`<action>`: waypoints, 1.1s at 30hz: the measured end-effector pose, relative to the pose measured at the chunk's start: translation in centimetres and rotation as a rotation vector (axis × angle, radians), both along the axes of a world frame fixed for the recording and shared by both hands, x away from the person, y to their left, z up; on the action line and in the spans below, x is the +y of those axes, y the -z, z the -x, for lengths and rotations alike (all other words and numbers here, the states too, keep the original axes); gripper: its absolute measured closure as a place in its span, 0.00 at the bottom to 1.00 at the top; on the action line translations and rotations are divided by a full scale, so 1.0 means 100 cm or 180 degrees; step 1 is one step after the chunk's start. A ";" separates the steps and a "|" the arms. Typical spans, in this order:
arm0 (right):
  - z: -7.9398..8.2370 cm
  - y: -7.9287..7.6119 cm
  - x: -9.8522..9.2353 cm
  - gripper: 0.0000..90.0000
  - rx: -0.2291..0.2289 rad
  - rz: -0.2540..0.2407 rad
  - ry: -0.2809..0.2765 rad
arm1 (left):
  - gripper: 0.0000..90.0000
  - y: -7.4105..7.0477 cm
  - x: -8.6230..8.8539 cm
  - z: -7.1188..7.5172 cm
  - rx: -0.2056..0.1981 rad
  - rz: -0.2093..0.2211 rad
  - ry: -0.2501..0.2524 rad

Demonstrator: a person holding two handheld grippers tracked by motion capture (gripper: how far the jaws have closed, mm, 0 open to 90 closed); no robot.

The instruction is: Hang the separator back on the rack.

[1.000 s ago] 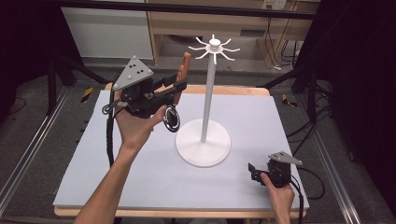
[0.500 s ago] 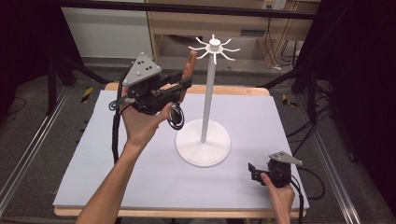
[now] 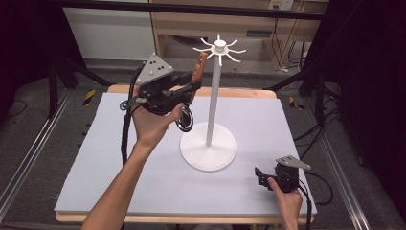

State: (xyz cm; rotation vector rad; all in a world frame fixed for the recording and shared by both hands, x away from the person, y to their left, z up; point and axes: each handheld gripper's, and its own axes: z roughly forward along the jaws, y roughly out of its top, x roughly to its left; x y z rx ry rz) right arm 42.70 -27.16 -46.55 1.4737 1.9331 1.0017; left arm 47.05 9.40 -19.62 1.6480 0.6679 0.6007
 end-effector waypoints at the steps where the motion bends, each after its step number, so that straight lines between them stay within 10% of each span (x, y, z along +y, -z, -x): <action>1: 0.000 0.000 0.000 0.08 -0.0001 0.0003 0.0000 | 0.75 0.001 -0.001 -0.001 0.0003 0.0002 0.0000; 33: 0.000 0.001 0.000 0.08 0.0032 0.0002 -0.0011 | 0.74 0.015 -0.015 -0.017 -0.0041 0.0041 -0.0013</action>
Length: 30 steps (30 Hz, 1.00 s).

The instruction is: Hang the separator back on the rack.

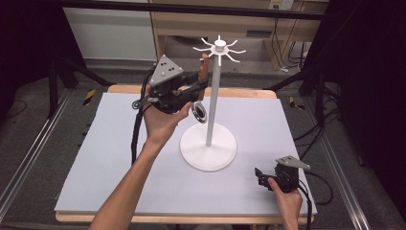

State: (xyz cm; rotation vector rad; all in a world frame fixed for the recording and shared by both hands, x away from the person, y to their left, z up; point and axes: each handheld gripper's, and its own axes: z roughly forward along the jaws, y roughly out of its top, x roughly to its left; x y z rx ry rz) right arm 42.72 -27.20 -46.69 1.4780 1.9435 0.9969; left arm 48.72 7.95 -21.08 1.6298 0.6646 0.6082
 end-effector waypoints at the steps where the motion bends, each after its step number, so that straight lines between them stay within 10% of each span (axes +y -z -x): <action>1: 0.000 0.000 0.000 0.08 0.0002 0.0005 -0.0002 | 0.74 0.000 0.000 0.000 -0.0004 0.0003 -0.0002; 30: 0.000 0.000 0.000 0.08 0.0006 0.0014 0.0005 | 0.50 0.049 0.048 0.018 0.0125 -0.0063 -0.0089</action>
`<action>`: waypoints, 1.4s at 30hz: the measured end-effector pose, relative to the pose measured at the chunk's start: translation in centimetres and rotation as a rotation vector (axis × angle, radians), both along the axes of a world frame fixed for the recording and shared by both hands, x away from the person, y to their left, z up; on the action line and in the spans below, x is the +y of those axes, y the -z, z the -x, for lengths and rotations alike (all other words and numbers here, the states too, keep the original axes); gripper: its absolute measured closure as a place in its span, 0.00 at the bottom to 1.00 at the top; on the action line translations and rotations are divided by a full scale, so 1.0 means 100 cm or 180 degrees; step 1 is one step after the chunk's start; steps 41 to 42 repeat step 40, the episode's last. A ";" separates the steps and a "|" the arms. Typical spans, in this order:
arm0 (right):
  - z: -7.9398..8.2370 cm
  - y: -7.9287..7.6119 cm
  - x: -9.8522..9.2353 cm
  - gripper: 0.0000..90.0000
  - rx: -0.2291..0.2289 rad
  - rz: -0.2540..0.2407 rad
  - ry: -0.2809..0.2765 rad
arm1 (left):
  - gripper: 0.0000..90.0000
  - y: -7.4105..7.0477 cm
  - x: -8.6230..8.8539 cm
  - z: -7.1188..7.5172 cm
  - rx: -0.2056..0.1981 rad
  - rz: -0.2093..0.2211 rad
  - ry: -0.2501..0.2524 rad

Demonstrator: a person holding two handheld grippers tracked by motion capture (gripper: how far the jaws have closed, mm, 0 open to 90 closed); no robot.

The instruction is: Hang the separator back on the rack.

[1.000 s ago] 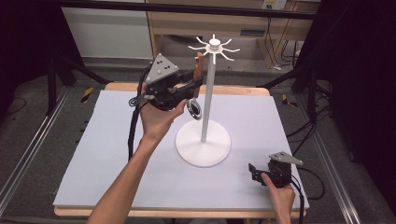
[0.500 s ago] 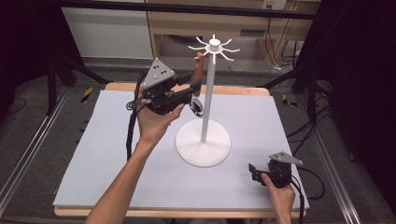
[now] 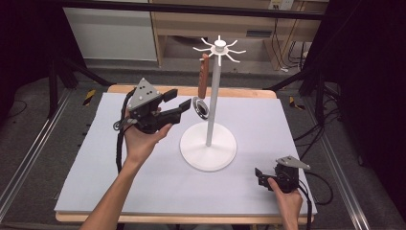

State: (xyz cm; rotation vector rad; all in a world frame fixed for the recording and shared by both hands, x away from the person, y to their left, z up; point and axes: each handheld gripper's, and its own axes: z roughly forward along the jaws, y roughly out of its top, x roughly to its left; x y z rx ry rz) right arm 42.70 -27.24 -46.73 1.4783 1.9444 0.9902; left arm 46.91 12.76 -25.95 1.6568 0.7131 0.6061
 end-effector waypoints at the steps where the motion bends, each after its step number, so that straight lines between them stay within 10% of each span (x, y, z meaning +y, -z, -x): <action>1: 0.000 0.000 0.000 0.08 -0.0006 0.0015 0.0000 | 0.49 0.008 0.006 0.002 0.0044 -0.0001 -0.0002; 35: 0.001 0.005 -0.007 0.08 0.0087 0.0017 0.0087 | 0.40 0.163 0.102 0.017 0.0910 -0.0441 -0.0547; 42: 0.001 0.006 -0.010 0.08 0.0100 0.0016 0.0109 | 0.39 0.173 0.114 0.017 0.0975 -0.0467 -0.0668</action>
